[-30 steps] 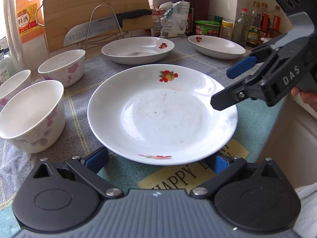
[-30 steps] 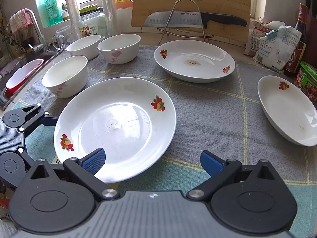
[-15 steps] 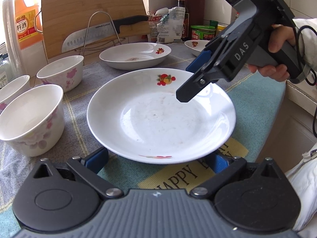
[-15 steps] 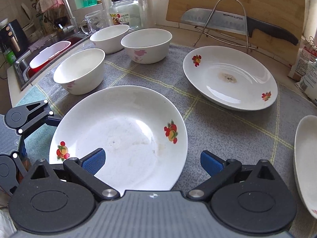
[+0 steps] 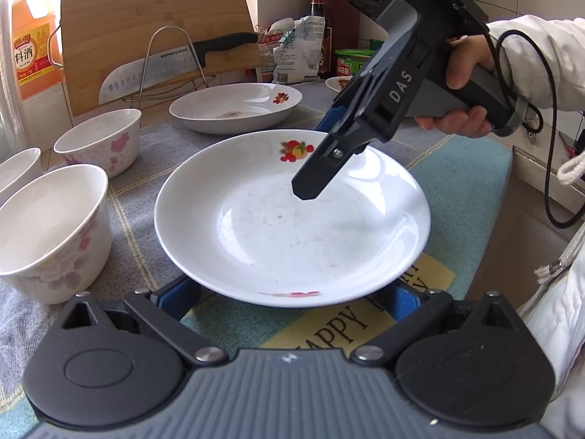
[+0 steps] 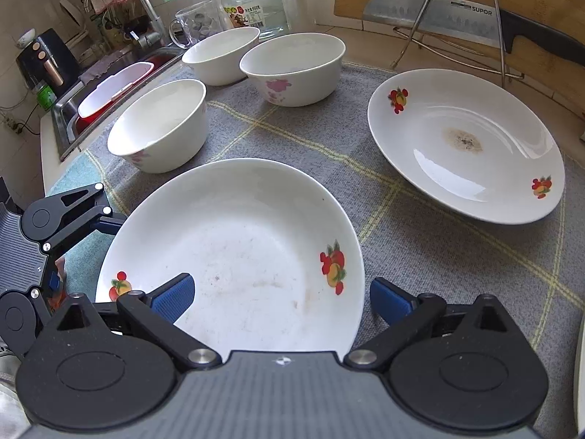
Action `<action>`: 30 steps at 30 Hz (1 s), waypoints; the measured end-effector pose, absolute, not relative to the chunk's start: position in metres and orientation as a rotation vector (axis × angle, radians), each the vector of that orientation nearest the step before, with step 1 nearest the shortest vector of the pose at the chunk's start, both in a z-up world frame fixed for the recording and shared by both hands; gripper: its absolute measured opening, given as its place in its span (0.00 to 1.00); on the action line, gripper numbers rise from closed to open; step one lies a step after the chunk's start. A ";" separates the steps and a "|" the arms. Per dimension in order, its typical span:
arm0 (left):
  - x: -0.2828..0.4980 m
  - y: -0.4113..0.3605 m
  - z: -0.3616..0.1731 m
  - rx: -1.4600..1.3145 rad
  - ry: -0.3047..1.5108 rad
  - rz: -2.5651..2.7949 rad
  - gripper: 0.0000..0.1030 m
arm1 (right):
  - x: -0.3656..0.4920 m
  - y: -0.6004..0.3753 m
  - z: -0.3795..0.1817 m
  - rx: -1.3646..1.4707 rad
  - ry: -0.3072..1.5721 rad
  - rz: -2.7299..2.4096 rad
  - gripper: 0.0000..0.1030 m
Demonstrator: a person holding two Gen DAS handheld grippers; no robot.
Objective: Organize plates and bowls
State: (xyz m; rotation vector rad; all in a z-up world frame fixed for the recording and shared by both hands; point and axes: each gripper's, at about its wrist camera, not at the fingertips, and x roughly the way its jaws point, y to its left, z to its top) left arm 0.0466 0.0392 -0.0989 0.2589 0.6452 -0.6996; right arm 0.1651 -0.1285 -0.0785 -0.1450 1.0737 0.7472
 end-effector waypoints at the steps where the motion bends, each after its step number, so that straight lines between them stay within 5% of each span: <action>1: 0.047 0.039 -0.099 0.261 0.645 -0.703 0.98 | 0.167 -0.128 -0.079 -0.136 1.080 0.755 1.00; 11: 0.047 0.040 -0.099 0.267 0.638 -0.723 0.96 | 0.178 -0.129 -0.076 -0.099 1.135 0.821 0.91; 30: 0.048 0.040 -0.097 0.278 0.648 -0.736 0.96 | 0.195 -0.137 -0.077 0.042 1.221 0.838 0.92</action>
